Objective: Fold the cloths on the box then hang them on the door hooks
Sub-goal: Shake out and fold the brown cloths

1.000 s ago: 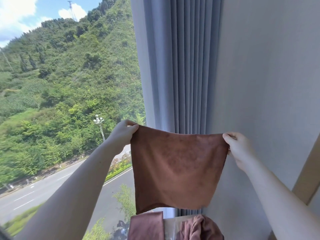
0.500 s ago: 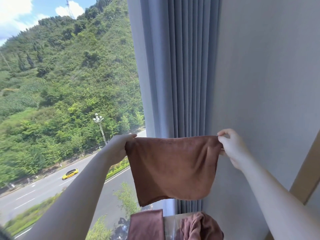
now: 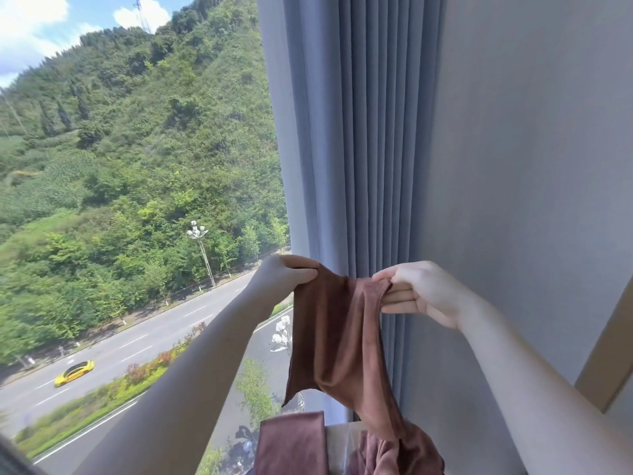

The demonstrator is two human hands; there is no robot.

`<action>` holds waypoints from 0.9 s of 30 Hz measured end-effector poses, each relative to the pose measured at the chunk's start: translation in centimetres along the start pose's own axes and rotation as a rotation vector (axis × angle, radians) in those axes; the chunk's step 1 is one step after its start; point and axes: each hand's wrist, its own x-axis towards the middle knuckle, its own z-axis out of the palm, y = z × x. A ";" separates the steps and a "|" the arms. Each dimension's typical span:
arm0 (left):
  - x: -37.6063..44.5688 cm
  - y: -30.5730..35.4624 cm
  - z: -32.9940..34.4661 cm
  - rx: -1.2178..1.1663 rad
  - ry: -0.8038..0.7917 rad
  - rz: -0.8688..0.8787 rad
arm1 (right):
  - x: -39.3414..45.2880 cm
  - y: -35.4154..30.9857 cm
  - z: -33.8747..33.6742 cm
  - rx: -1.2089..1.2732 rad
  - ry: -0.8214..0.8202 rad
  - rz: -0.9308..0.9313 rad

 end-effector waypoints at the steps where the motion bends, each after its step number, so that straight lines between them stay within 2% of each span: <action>1: -0.2 0.3 0.3 0.021 -0.012 0.024 | -0.1 -0.1 0.3 -0.022 -0.033 -0.016; 3: -0.7 1.0 0.9 0.070 -0.031 0.069 | 0.0 -0.1 1.1 -0.074 -0.047 -0.083; 6: -1.2 1.9 2.0 0.181 -0.080 0.136 | 0.4 0.0 2.3 -0.119 0.109 -0.158; 10: -1.7 2.7 2.8 0.243 -0.179 0.168 | 0.7 -0.2 3.5 -0.366 0.200 -0.234; 13: -1.9 2.7 3.5 0.450 -0.203 0.253 | 1.0 -0.6 3.7 -0.539 0.305 -0.277; 15: -1.9 2.6 4.1 0.549 -0.151 0.314 | 1.0 -0.7 3.8 -0.569 0.287 -0.288; 22: -1.5 2.8 3.3 0.497 -0.111 0.333 | 0.5 -1.2 2.6 -0.538 0.148 -0.261; 27: -1.6 3.8 1.9 0.295 -0.163 0.318 | 0.5 -0.1 2.6 -0.617 0.022 -0.122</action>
